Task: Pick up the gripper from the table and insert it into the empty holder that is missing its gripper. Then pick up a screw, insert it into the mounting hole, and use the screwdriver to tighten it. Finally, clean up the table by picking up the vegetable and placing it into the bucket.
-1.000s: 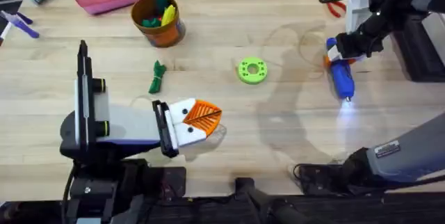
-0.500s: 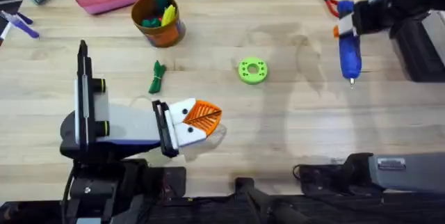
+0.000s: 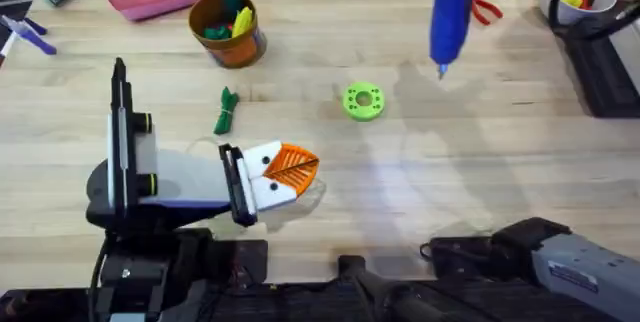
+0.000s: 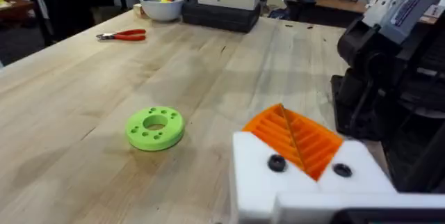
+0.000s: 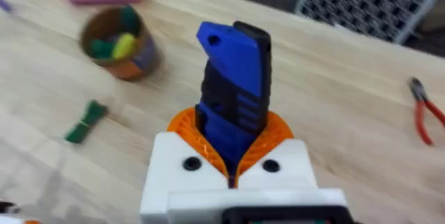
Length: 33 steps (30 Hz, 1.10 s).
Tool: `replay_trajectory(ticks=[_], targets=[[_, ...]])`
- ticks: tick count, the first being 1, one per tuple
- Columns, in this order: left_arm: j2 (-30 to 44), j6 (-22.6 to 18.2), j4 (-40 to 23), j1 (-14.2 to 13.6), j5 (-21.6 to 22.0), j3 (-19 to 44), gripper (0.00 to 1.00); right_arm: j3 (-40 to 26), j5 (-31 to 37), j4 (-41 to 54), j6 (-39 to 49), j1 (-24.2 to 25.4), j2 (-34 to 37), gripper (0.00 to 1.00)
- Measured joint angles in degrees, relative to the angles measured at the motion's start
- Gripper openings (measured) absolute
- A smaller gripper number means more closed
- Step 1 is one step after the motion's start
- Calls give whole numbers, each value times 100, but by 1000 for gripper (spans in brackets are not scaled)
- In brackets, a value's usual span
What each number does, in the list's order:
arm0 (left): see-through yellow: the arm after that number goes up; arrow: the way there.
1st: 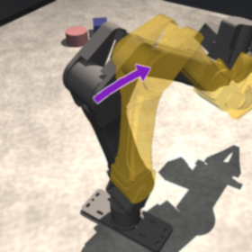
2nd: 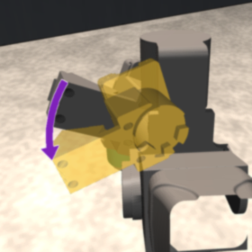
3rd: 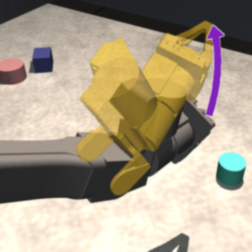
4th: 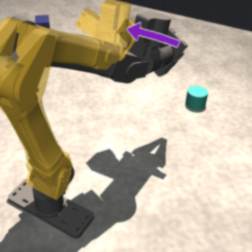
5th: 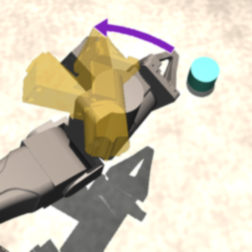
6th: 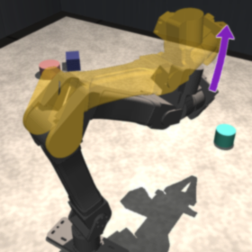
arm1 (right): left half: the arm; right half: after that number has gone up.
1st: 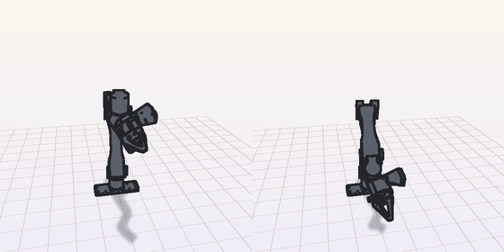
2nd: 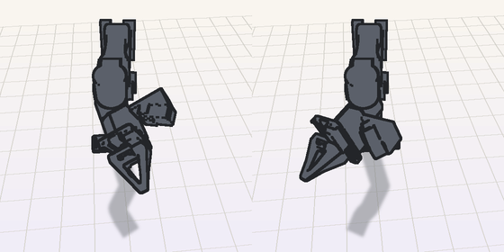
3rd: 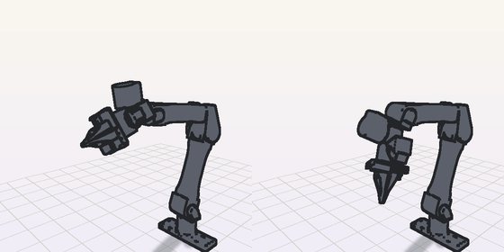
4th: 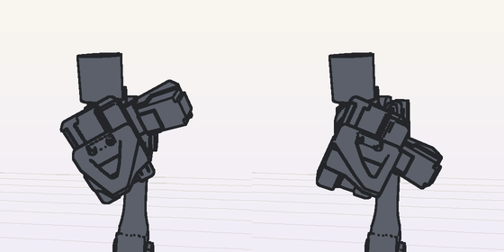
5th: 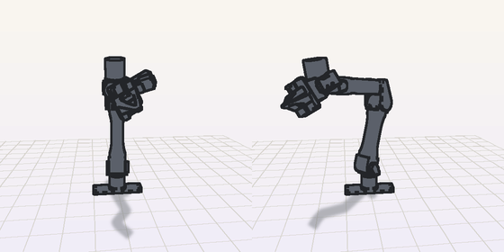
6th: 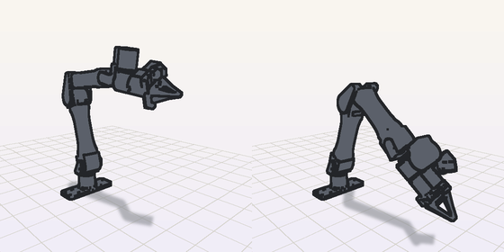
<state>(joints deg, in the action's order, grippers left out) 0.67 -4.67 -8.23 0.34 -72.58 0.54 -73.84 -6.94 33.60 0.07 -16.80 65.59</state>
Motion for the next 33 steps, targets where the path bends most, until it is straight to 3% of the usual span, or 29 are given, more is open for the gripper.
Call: replay_trajectory(ticks=[10,19,27,33], targets=[[0,0,-2,0,0,0,17,0,-165,-889,-470,-1190,-284,25],[0,-1,-2,0,0,0,17,0,-890,-2084,-567,-2140,-301,25],[0,-2,-1,0,0,0,17,0,-1309,-2974,-592,-2594,-300,25],[2,0,-2,0,0,0,17,0,-1698,-3232,-603,-2668,-311,25]])
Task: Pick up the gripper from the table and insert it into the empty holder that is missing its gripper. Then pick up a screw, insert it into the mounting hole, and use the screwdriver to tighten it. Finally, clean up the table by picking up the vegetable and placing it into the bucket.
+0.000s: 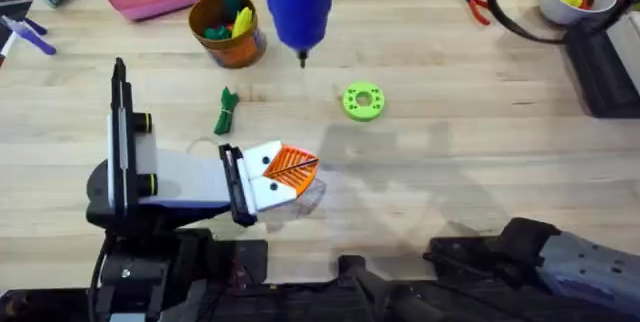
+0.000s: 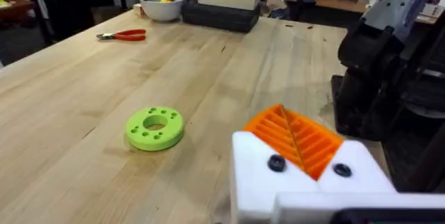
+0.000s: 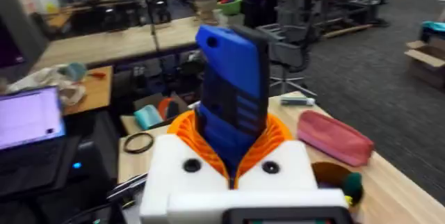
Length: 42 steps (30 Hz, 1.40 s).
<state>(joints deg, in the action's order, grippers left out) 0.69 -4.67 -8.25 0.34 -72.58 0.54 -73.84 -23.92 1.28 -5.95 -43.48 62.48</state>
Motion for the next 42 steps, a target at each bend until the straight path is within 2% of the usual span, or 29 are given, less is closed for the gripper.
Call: replay_trajectory(ticks=[10,18,24,32,42], targets=[[-2,-2,0,0,0,0,17,69,-933,-71,-7,0,-2,25],[-1,-1,0,0,0,0,17,1148,-1435,-2123,-240,0,0,25],[0,-2,0,0,0,0,17,1801,-1799,-2922,-481,0,0,25],[-1,-1,0,0,0,0,17,1850,-2763,-3042,-470,-2,38,25],[-2,0,0,0,0,0,17,1851,-3399,-3483,-367,-2,465,25]])
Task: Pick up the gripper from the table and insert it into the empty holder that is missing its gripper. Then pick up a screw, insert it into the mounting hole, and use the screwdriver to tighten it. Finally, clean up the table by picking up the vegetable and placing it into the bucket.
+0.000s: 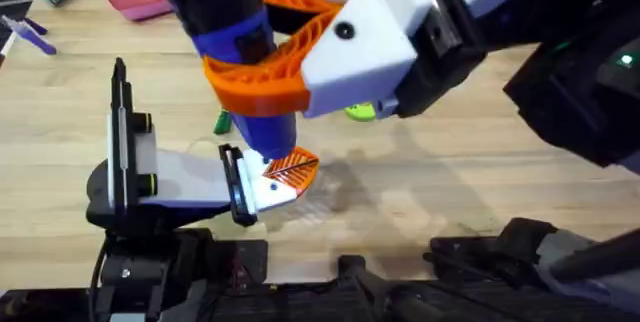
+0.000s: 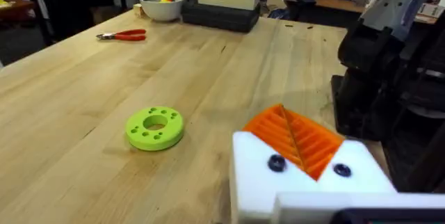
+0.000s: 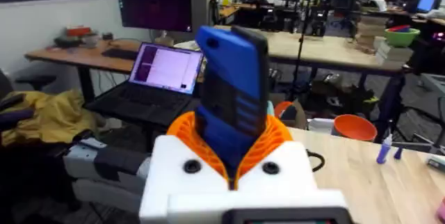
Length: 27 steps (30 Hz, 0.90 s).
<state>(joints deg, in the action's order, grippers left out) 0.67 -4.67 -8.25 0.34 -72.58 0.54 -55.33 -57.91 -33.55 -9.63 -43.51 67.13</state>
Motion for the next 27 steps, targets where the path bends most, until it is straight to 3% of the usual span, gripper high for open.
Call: replay_trajectory(ticks=[17,27], targets=[[0,-2,0,0,0,0,17,32,-334,-150,237,2,157,25],[0,0,0,0,0,0,17,76,-369,-420,258,1,645,25]])
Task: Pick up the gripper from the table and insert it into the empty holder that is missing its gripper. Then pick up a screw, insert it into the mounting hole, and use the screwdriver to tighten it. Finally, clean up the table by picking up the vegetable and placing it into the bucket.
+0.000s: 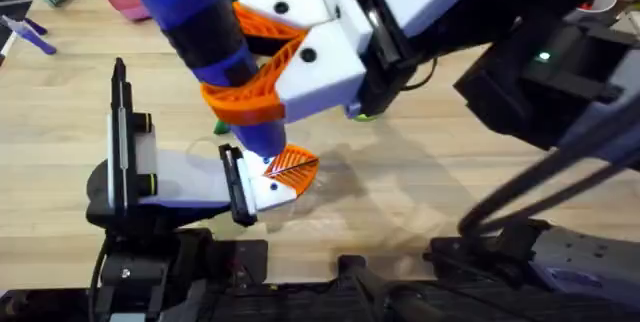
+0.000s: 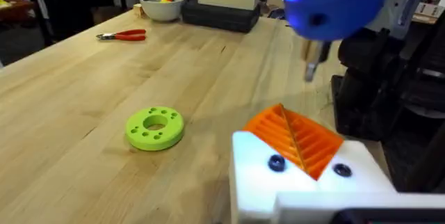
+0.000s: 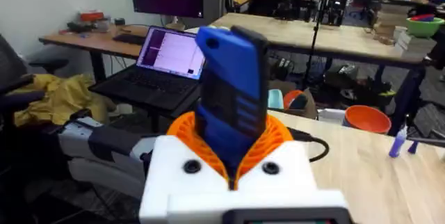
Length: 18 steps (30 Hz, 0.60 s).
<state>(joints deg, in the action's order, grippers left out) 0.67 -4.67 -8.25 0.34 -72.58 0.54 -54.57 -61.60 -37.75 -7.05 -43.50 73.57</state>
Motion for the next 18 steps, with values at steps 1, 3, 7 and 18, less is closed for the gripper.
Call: replay_trajectory(ticks=[1,3,7,18], targets=[[2,0,0,0,0,0,17,0,-21,-74,0,2,43,25],[0,0,0,0,0,0,17,0,-71,-186,1,-1,96,25],[2,-2,0,0,0,0,17,0,-147,-290,2,-1,108,25],[2,-1,0,0,0,0,17,4,-306,-370,-1,40,405,25]])
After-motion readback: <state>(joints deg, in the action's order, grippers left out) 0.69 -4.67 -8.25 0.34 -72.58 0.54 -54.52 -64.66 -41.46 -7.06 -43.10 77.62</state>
